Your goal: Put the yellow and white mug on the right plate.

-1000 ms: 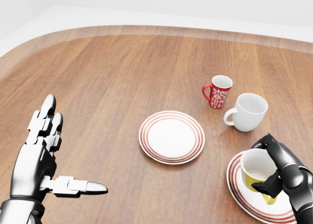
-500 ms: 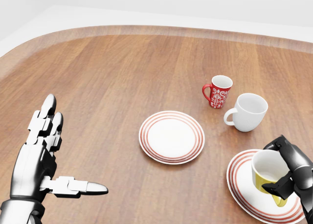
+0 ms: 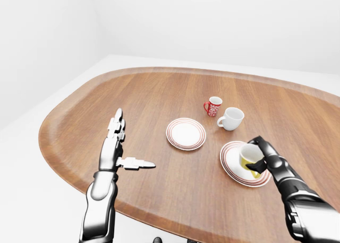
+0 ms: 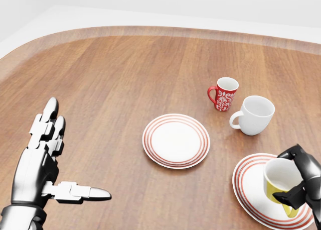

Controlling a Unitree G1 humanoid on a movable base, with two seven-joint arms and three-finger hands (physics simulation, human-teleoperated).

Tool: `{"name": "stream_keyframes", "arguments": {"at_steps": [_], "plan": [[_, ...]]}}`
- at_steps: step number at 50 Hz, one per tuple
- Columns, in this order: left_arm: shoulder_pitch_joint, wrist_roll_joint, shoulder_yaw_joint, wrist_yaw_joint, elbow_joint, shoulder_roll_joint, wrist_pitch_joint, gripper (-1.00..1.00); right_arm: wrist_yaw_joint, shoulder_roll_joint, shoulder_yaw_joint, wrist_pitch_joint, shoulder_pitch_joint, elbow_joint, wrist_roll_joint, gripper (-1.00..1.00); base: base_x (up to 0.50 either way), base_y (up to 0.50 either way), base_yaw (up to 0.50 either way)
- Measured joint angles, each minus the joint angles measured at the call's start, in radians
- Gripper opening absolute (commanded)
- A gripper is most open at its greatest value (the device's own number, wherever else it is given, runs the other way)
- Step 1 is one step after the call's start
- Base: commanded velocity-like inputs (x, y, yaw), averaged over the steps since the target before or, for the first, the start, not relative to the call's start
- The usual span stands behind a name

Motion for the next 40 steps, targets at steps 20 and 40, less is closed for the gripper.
{"name": "stream_keyframes", "arguments": {"at_steps": [20,40], "plan": [[0.003,0.003,-0.003,-0.001,0.000,-0.001,0.000,1.00,-0.042,0.000,0.000,0.000,0.003,0.019,0.024,-1.00,0.00,0.00,0.00],[0.005,0.006,-0.006,-0.002,-0.002,-0.002,0.000,1.00,-0.048,0.000,-0.002,0.000,0.001,0.020,0.032,-1.00,0.00,0.00,0.00]]}}
